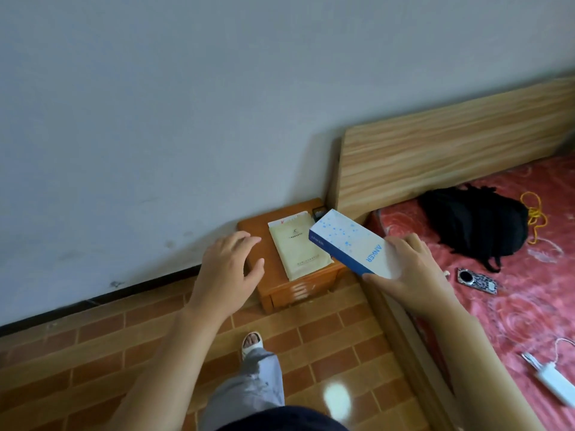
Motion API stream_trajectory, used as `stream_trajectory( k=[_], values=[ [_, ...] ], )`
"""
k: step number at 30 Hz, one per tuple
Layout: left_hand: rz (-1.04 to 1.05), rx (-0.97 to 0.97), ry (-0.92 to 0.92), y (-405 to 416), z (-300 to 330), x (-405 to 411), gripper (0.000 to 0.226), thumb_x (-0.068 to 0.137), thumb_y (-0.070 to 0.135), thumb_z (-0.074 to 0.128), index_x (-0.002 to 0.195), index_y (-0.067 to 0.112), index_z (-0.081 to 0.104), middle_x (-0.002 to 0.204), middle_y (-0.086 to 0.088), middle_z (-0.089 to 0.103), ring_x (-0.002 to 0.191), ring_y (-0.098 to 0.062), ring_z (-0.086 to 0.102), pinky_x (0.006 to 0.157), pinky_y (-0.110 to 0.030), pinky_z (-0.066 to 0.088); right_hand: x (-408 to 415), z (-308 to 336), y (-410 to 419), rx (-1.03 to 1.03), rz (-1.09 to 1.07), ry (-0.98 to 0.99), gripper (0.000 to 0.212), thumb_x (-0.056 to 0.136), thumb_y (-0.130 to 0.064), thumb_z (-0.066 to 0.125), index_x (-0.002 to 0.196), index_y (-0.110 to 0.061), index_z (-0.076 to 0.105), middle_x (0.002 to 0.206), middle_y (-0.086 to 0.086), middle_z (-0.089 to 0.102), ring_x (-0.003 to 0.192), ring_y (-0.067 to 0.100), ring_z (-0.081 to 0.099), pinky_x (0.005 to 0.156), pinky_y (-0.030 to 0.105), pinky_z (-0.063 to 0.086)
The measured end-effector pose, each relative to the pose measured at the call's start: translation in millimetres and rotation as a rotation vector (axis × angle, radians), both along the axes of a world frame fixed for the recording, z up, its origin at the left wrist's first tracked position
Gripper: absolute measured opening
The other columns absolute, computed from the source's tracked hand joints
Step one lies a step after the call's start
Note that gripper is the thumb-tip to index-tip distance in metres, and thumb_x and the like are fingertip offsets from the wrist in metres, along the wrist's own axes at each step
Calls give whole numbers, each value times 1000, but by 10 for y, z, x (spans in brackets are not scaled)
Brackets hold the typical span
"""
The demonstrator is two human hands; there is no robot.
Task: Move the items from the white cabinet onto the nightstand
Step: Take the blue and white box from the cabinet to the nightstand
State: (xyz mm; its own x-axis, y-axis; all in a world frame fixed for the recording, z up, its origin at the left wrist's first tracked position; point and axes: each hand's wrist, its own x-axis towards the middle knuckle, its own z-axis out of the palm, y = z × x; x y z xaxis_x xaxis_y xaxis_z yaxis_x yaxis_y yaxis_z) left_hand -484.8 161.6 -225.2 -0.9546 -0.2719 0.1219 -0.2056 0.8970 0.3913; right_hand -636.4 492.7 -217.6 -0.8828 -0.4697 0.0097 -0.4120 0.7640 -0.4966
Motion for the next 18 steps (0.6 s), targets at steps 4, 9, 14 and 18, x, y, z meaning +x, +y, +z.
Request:
stream_trajectory(
  k=[4,9,14,18],
  values=[
    [-19,19,-30,-586,-131,-424,53,95,48,43,135,19,62,136,1,59,124,-22,54,104,-48,48,-293,-141,-465,1,-35,-69,77,71,-54,87,135,-26,54,111,-11,43,109,15,45,84,37,42],
    [-73,1,-86,-1253,-301,-879,51,97,46,43,138,20,58,139,2,56,128,-20,50,107,-46,44,-606,-357,-1059,46,-72,-126,80,71,-64,80,137,-26,53,114,-11,43,109,13,45,86,35,40],
    [-142,-67,-159,-1737,-578,-1244,47,100,43,46,140,21,55,141,3,53,131,-20,48,110,-45,43,-815,-562,-1491,78,-117,-174,81,72,-71,73,139,-30,51,113,-14,40,109,11,43,85,34,41],
    [-162,-44,-196,-1916,-850,-1455,44,101,42,50,140,23,55,142,4,52,133,-19,46,111,-44,43,-974,-780,-1677,99,-128,-212,82,72,-74,69,140,-33,49,115,-15,38,111,12,43,89,36,45]
  ],
)
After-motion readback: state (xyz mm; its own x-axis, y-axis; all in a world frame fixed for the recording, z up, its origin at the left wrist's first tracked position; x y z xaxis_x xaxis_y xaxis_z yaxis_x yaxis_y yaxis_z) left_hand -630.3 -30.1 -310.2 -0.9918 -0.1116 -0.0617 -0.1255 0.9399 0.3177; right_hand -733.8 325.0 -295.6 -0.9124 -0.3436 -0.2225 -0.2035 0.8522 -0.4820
